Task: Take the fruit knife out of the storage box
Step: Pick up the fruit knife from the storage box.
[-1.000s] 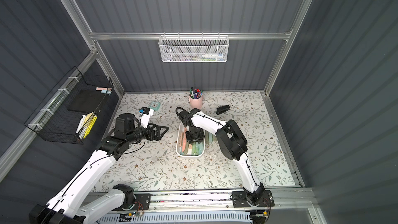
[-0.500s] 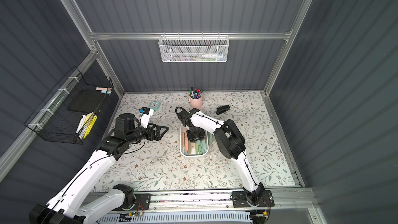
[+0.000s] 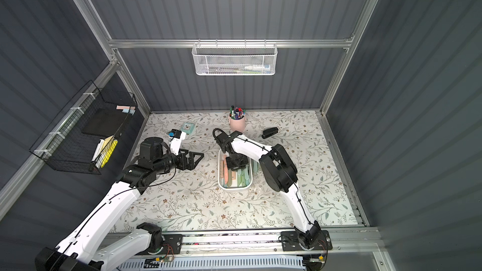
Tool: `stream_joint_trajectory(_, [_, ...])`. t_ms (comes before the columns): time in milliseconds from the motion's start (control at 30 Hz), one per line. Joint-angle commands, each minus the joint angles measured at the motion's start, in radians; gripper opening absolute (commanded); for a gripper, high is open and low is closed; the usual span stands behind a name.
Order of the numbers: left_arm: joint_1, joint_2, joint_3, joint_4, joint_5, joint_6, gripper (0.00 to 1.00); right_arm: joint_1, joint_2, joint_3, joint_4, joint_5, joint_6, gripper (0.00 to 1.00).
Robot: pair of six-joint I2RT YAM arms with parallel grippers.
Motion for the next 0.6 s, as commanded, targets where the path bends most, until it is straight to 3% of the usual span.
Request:
stream_joint_trajectory(0, [0.004,-0.016,-0.006,-0.014,-0.006,0.012,0.99,-0.007,-0.052,-0.022,0.023,-0.003,0.0,0.22])
stream_joint_trajectory(567, [0.004,0.0,-0.006,-0.002,0.062,0.013,0.99,-0.015,-0.176,-0.053,0.056,0.009,-0.021,0.22])
